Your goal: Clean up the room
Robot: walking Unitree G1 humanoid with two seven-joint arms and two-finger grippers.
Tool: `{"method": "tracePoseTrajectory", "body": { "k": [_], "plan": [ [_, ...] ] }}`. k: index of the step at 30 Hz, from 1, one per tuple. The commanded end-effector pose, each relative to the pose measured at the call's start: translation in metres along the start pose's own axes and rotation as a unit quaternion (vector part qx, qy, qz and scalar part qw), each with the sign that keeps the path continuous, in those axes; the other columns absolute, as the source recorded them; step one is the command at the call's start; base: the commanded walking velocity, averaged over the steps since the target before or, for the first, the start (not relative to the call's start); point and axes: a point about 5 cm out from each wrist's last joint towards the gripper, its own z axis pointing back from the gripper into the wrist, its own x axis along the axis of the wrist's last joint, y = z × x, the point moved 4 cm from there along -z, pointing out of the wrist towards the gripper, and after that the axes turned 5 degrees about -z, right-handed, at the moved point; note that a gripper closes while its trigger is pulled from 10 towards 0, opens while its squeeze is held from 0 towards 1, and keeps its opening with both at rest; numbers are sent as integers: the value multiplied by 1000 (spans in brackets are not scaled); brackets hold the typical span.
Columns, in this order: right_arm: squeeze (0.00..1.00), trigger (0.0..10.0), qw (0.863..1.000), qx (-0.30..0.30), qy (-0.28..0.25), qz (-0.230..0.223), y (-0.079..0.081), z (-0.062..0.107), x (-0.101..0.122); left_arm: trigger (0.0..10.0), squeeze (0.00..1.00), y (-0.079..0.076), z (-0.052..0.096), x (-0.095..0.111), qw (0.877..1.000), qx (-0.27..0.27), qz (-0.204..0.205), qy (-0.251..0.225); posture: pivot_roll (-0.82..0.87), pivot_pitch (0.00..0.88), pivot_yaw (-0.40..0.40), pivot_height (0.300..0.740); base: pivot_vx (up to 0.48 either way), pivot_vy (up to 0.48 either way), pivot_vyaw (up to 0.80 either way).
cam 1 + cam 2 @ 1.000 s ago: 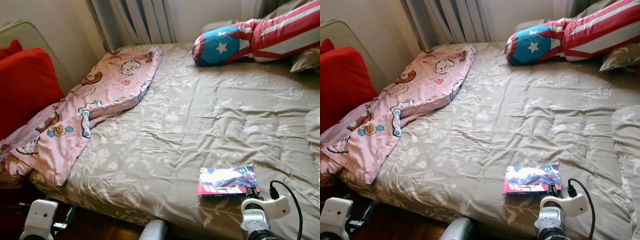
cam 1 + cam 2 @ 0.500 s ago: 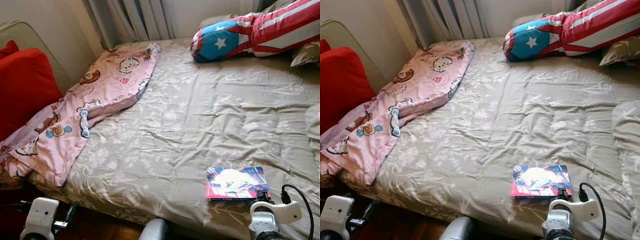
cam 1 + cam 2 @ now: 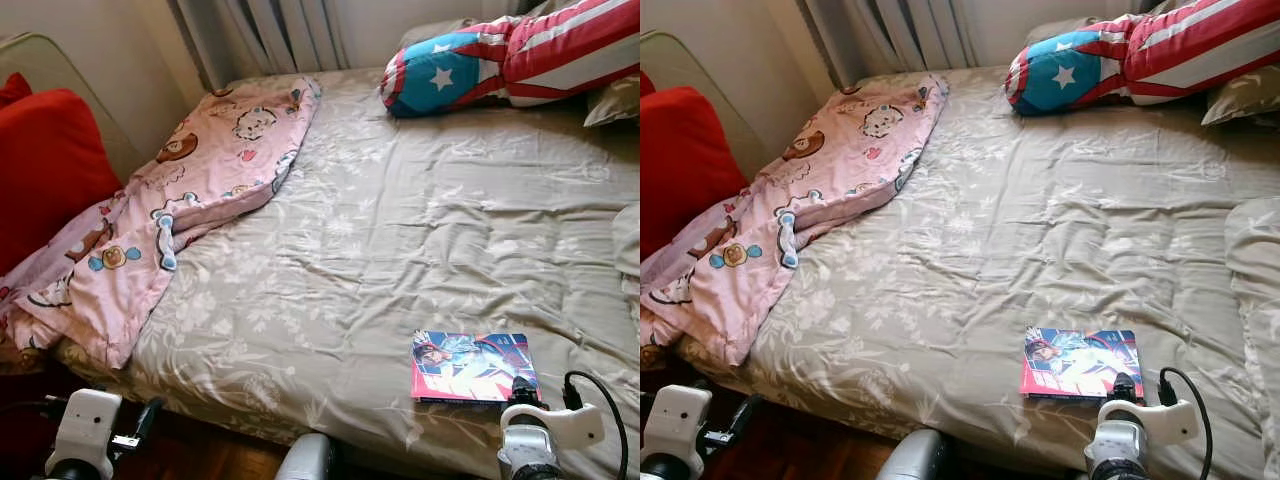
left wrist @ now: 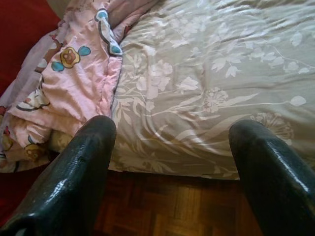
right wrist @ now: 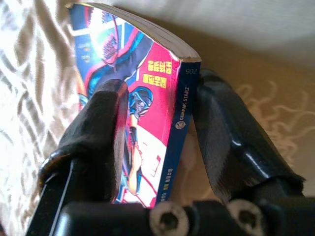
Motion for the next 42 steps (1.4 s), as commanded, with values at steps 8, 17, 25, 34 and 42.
{"method": "tracePoseTrajectory", "body": {
  "k": [8, 17, 25, 34, 42],
  "plan": [
    [0, 10000, 999, -46, 3, -15, -30, 9, -8, 10000, 0, -1, -1, -9, 1000, 5, -2, 19, 282, 112, 183, 655, 0, 0, 0],
    [188, 10000, 999, -39, 5, -15, -29, 9, -7, 10000, 0, -4, -2, -10, 1000, 3, 2, 20, 277, 110, 182, 655, 0, 0, 0],
    [0, 10000, 1000, -17, 5, 18, -15, 5, -5, 10000, 0, -10, -9, -15, 1000, 6, 9, 25, 247, 75, 159, 655, 0, 0, 0],
    [0, 10000, 959, 108, 47, 257, 4, 10, -19, 10000, 0, -39, -44, -46, 992, 33, 97, 75, 101, 0, 91, 655, 0, 0, 0],
    [0, 10000, 931, 86, 94, 342, -41, 26, -29, 10000, 0, -74, -67, -65, 982, 15, 130, 137, 16, 0, 42, 700, 0, 0, 0]
  ]
}}
